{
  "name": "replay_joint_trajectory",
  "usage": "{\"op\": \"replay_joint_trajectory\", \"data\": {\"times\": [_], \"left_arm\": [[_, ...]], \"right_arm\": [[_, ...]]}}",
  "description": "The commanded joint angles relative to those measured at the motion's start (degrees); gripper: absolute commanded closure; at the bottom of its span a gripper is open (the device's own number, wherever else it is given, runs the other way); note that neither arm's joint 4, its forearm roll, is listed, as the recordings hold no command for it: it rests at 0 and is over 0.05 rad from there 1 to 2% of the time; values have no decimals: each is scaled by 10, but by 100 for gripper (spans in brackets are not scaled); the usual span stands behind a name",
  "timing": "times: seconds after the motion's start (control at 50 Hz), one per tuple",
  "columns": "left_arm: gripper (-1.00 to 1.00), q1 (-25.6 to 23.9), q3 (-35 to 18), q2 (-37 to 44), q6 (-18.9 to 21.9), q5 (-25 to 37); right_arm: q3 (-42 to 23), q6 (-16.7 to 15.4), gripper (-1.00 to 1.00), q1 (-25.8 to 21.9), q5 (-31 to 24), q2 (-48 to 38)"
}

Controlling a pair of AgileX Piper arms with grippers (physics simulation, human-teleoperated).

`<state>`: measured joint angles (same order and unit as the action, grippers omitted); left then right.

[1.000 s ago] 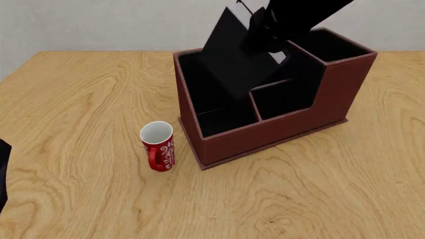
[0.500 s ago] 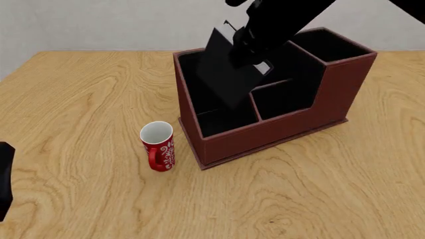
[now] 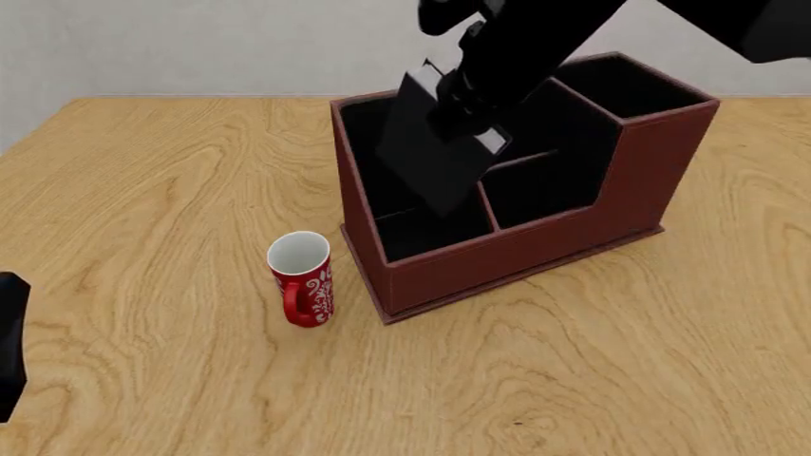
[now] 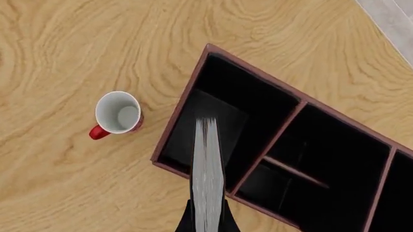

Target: Pick up the book and place it in the left compartment of the caddy.

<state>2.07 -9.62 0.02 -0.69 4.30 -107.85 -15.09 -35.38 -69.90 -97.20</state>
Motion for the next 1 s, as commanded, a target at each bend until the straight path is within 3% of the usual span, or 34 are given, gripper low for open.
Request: {"op": "replay_joint_trajectory", "data": {"times": [0.02,0.38,1.0], "left_arm": [[-100,1,1,0,1,0],[-100,2,3,0,4,-1],[-100,0,8,0,10,-2]], "right_arm": [[-7,17,100,-2,0,-8],[-4,31,100,-6,3,-24],[93,54,100,-16,77,-16]]}}
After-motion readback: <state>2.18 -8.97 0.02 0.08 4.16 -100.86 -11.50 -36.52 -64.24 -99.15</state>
